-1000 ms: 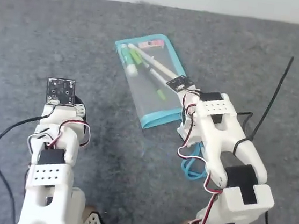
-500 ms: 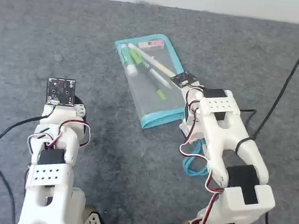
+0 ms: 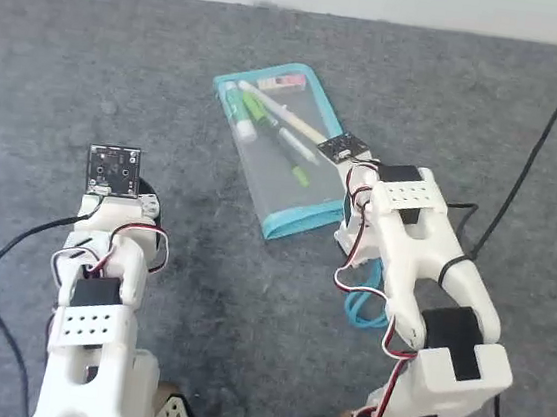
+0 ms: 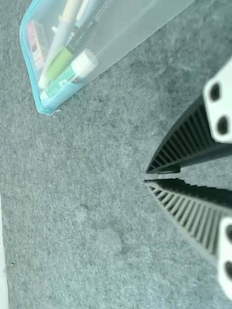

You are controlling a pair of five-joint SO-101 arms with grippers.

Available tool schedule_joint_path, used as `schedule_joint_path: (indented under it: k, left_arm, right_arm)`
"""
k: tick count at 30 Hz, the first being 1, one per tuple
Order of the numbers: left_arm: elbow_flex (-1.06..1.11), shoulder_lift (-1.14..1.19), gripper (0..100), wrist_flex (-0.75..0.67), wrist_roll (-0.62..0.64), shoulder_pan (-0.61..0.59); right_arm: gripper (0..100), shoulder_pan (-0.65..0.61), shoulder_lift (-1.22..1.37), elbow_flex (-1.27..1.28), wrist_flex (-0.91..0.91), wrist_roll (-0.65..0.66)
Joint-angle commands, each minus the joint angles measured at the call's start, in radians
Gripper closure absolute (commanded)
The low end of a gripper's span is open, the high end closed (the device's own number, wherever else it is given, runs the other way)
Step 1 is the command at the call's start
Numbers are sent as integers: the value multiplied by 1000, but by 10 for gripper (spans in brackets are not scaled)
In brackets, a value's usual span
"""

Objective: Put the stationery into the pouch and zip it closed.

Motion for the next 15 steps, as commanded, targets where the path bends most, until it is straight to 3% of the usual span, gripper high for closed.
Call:
schedule_joint_path:
  k: [1, 2, 10, 15]
  left_arm:
    - [-7, -43, 985, 5, 9, 3]
    - [-7, -43, 985, 5, 9, 3]
    - [-12, -38, 985, 5, -20, 8]
    - [-33, -43, 964, 91, -130, 87]
  right_arm:
    - [948, 15, -31, -58, -27, -11]
    - [997, 15, -33, -60, -35, -11]
    - [993, 1, -119, -204, 99, -18]
    - [993, -127, -348, -253, 162, -75]
